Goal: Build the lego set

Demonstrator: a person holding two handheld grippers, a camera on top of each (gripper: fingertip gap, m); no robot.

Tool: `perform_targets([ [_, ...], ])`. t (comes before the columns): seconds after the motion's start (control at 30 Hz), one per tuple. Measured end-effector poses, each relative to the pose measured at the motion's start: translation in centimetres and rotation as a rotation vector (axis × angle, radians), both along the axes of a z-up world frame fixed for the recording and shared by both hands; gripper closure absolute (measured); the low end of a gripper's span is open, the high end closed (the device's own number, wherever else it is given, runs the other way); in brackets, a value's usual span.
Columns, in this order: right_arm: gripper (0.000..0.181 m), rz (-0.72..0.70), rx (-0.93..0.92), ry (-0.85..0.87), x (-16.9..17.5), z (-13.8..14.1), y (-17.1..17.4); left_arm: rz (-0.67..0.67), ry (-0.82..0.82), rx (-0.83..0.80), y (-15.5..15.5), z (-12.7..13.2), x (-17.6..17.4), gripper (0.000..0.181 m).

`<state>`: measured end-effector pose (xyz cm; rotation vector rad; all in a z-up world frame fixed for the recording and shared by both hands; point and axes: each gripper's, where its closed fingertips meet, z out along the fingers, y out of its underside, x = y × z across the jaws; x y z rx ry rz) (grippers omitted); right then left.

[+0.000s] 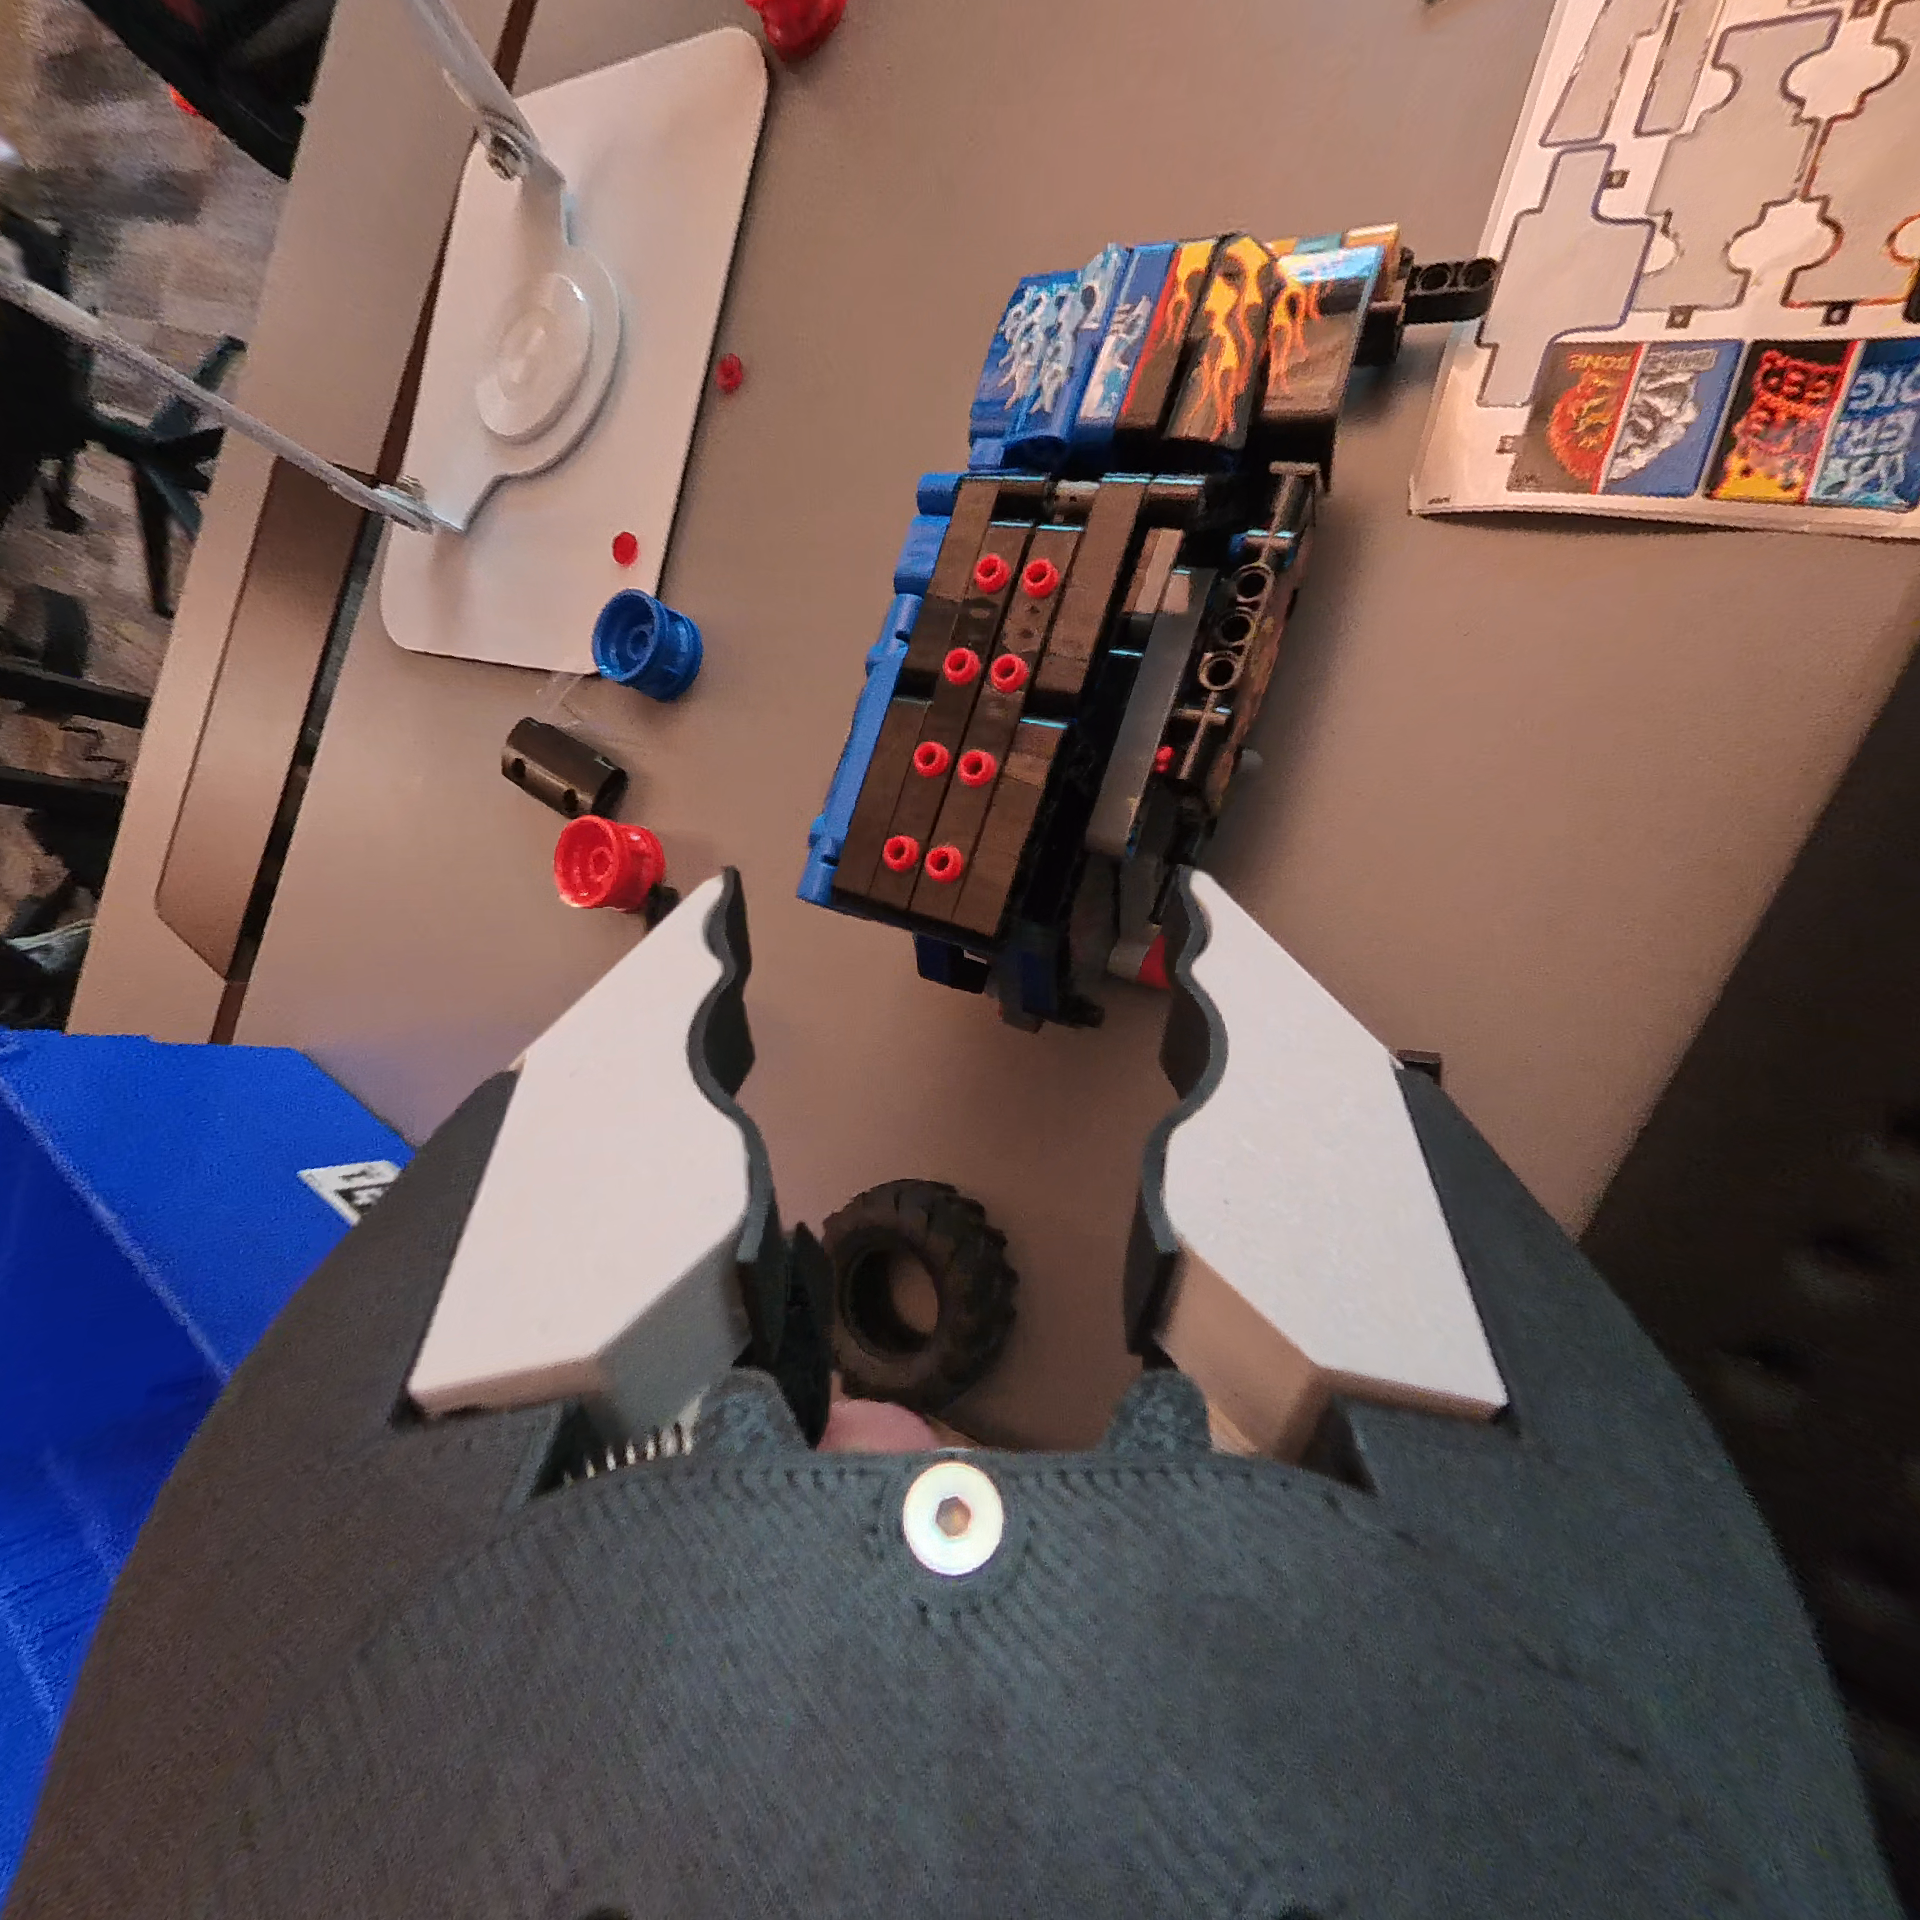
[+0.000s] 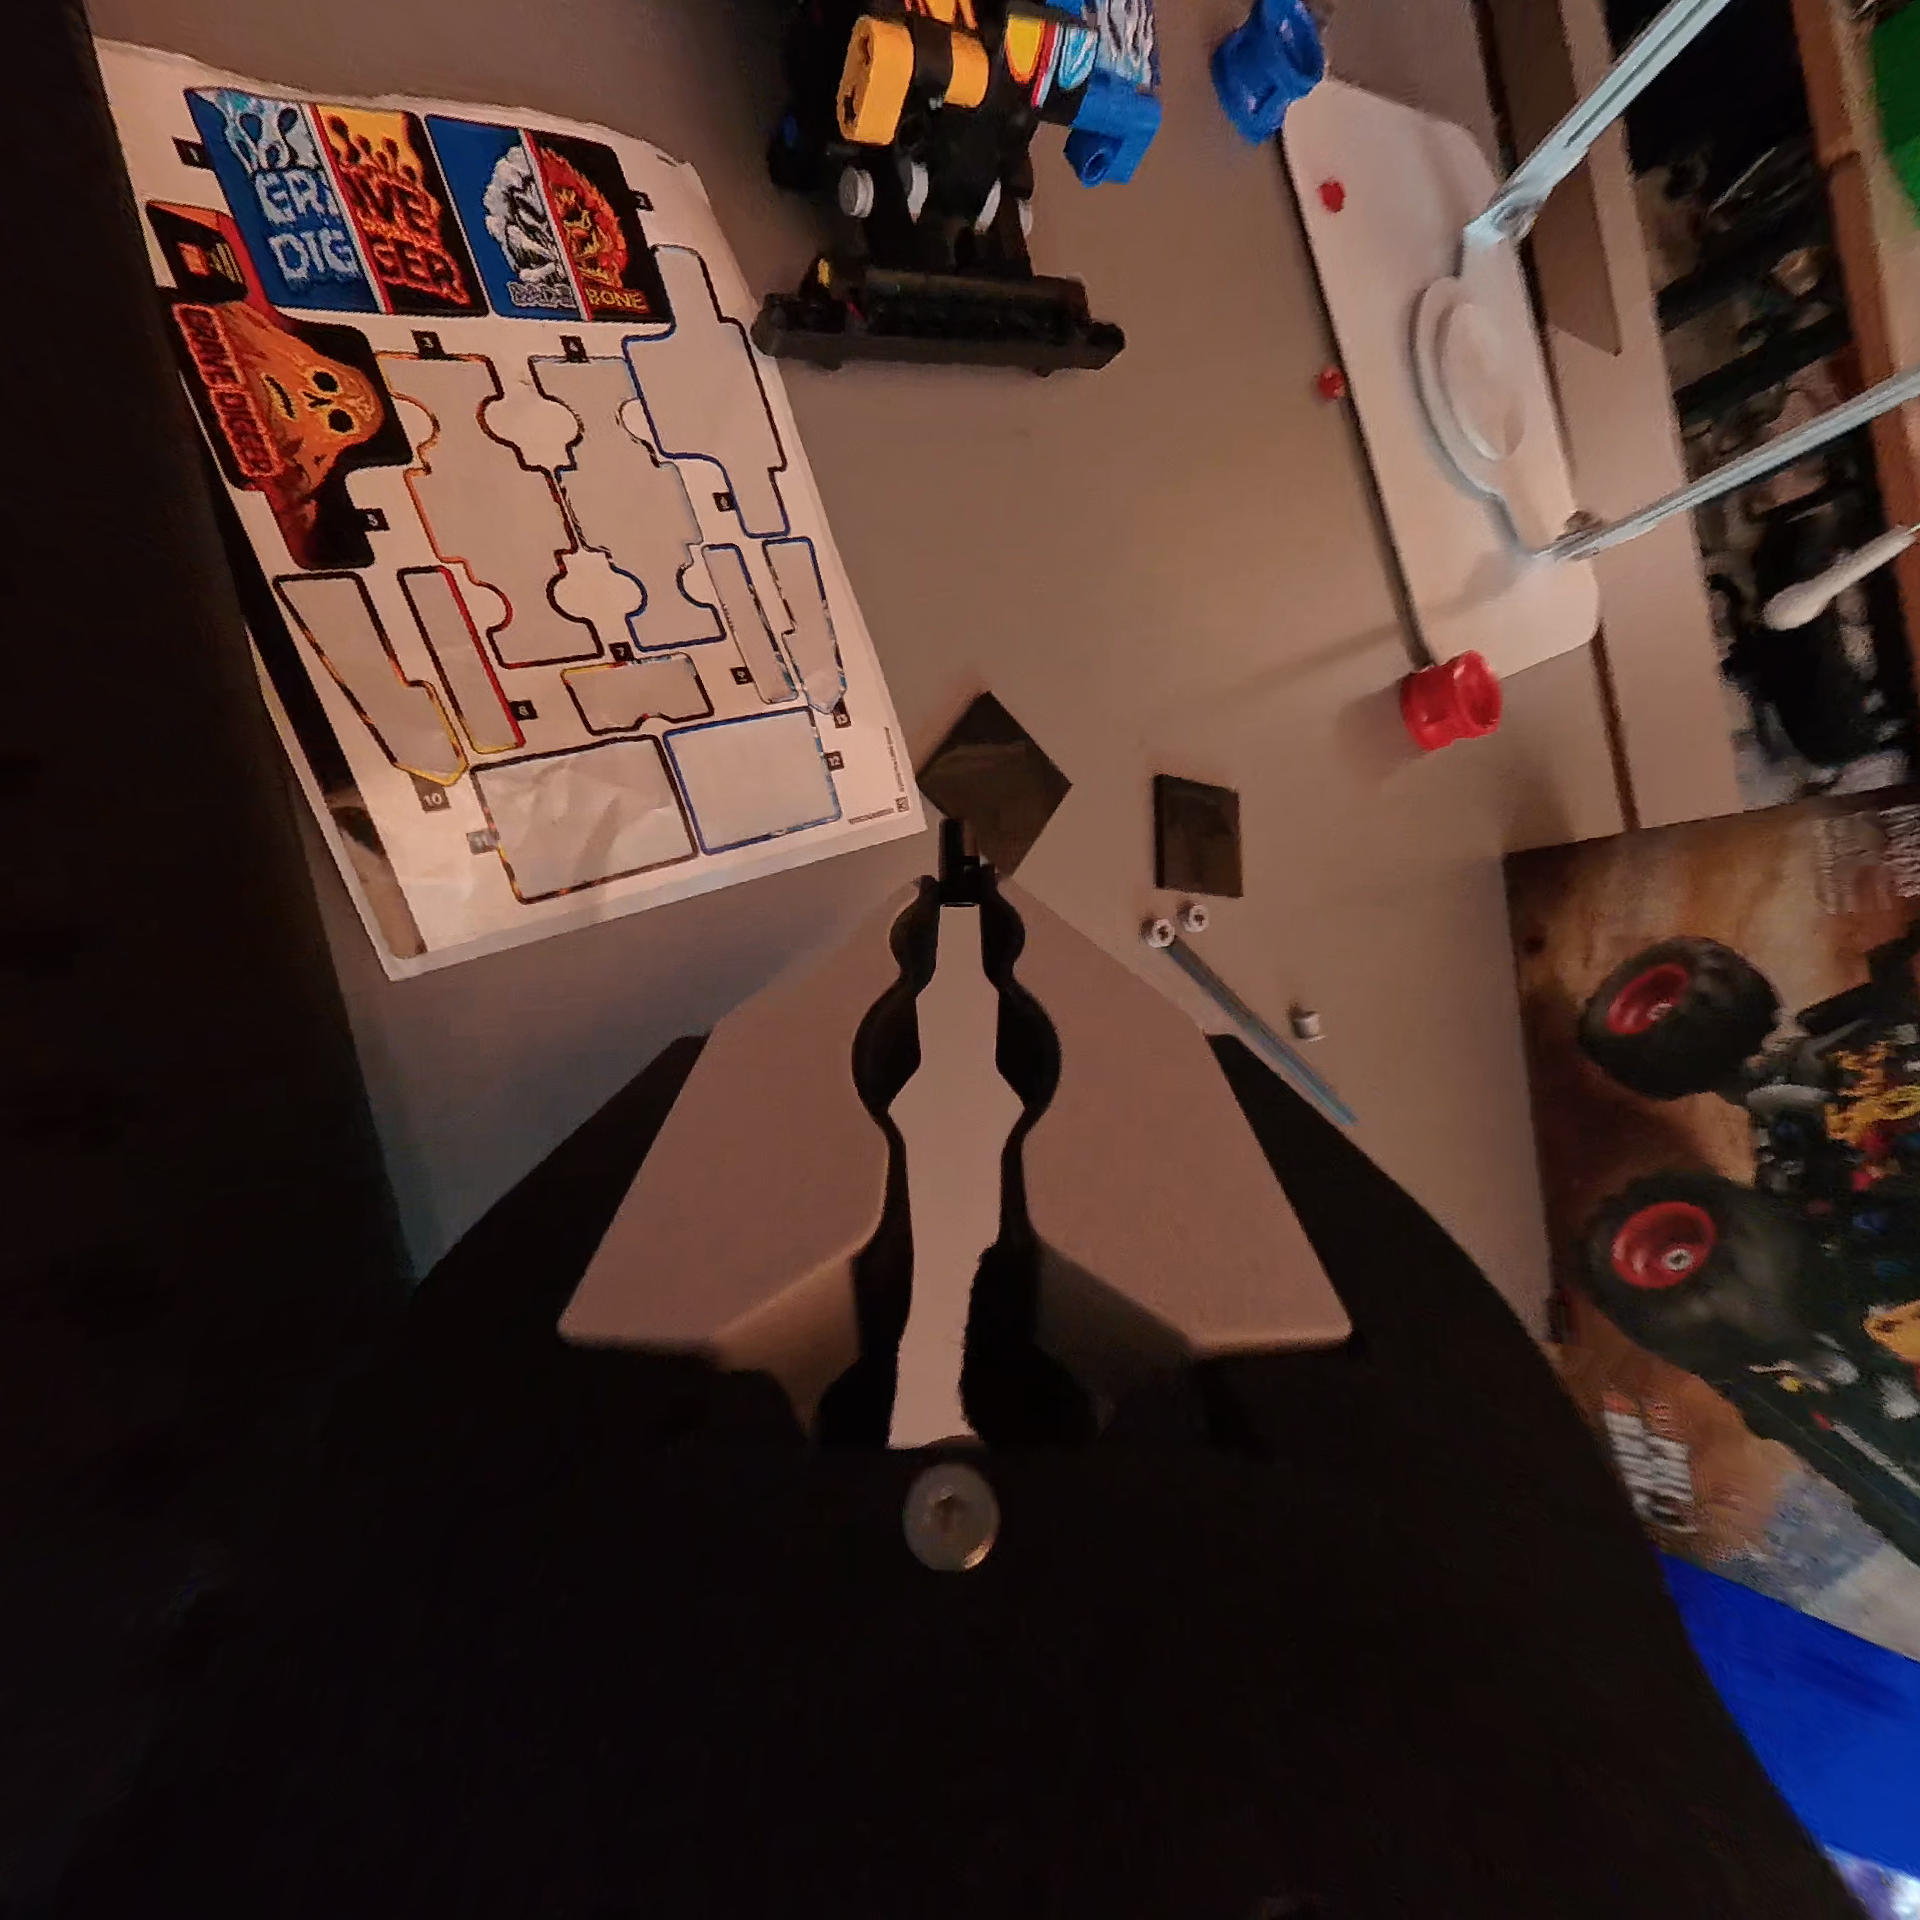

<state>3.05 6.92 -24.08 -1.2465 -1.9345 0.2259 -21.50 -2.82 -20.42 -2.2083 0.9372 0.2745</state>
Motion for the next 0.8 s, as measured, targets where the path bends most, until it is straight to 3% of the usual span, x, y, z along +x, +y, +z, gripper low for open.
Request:
perform_targets([
  [0.17,0.176,-0.068,-0.147,-0.087,0.3,-2.0,0.0,0.02,0.003,0.012,-0.2,-0.5,0.6,0.108],
  [0.5,0.17,-0.078,-0.362,-0.084,0.1,-2.1,-1.1,-0.01,-0.051,0.006,-1.6,0.3,1.8,0.11],
  [0.67,0.166,-0.081,-0.436,-0.013,-0.8,-0.5,-1.7,-0.058,-0.065,0.036,-0.5,2.0,2.4,0.108],
  [0.8,0.165,-0.048,-0.466,0.045,-2.6,1.3,-2.7,-0.098,-0.065,-0.013,0.7,1.2,2.9,0.109],
])
